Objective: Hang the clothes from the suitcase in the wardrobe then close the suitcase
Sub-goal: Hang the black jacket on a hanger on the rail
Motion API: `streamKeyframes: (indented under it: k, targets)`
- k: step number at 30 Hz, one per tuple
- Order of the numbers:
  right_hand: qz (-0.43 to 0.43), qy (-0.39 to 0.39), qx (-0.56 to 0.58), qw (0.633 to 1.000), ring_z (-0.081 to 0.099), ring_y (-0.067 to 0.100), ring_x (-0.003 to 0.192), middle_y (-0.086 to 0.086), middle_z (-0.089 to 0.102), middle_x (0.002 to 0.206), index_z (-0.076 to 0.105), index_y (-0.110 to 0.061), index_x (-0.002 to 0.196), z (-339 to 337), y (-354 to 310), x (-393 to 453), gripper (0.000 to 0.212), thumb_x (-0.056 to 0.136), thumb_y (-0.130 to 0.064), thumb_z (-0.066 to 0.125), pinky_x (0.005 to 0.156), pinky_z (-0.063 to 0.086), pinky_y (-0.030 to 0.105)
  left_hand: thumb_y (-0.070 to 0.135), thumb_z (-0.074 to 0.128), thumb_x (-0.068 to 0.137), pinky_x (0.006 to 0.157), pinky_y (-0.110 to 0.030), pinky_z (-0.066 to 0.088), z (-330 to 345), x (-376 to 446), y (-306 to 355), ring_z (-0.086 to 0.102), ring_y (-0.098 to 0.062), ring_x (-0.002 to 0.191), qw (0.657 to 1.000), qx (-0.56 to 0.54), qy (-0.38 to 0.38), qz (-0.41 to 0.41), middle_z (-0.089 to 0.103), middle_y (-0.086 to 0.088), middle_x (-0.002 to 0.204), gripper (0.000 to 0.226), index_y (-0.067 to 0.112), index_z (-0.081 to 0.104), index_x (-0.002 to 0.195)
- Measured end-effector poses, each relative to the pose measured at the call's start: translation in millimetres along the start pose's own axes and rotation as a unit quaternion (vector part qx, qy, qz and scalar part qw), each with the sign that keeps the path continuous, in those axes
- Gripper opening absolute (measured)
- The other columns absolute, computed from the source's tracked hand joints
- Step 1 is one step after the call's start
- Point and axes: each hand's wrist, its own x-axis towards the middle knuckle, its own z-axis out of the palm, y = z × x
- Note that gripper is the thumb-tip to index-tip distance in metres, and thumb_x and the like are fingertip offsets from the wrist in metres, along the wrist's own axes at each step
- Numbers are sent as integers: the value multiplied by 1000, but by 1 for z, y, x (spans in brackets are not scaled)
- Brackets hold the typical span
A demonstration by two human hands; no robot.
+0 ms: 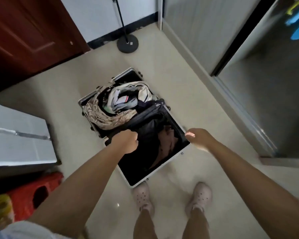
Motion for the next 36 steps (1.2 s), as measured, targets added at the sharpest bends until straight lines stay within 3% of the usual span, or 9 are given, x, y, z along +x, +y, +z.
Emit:
streamKeyframes:
  k: [5,8,15,22,24,27,31,34,36]
  targets:
    - [36,-77,66,994,53,30,110,19,59,118,59,2,110,155,-17,56,28,93,-10,41,79,38,28,21,38,96,91,-36,43,114,30,-82,53,-28,111,995,-16,-85,-55,53,-12,119,29,6,54,115]
    - [55,-109,62,991,51,29,112,18,58,120,59,1,112,217,-3,87,29,95,-12,39,88,39,29,21,37,96,90,-35,43,174,56,-109,53,-28,110,992,-29,-104,-62,54,-12,119,31,6,54,117]
    - [136,-149,51,978,49,25,117,13,57,124,56,-3,117,319,64,166,29,93,-11,42,86,35,23,22,38,96,86,-33,42,307,130,-106,52,-28,108,981,-91,-159,-62,51,-12,119,30,6,51,118]
    - [118,-53,140,982,49,27,121,14,55,128,51,-5,128,390,108,259,38,91,2,41,84,32,14,25,45,95,91,-36,41,408,213,-94,45,-28,120,976,-155,-140,-67,44,-14,131,47,11,32,138]
    - [10,4,102,995,47,30,123,16,50,132,51,-5,129,405,113,277,57,79,19,40,92,29,11,24,49,93,91,-36,42,427,233,-97,42,-28,121,976,-171,-118,-71,41,-14,132,52,11,28,140]
    - [-158,54,-61,984,37,48,127,26,37,141,50,-10,132,426,122,305,80,60,24,55,97,39,44,24,54,91,92,-37,42,448,256,-106,37,-29,125,983,-150,-63,-81,35,-14,137,61,14,24,143]
    - [-129,-68,-263,954,-4,35,143,6,-6,157,28,-28,143,432,116,329,69,84,0,52,111,23,47,34,59,87,94,-40,42,466,276,-119,32,-31,128,985,-130,-63,-98,27,-14,142,69,24,22,145]
    - [-171,-1,-228,959,30,46,132,16,43,140,57,-7,121,435,109,338,43,79,2,62,89,47,48,36,51,92,98,-39,39,468,287,-125,29,-29,131,985,-108,-100,-85,27,-11,144,47,22,44,136]
    - [-148,-39,-179,972,28,38,134,10,47,136,51,-6,126,433,106,338,40,87,-2,53,88,45,43,32,47,95,101,-37,36,464,292,-132,29,-29,131,978,-142,-121,-90,28,-11,145,41,15,49,132]
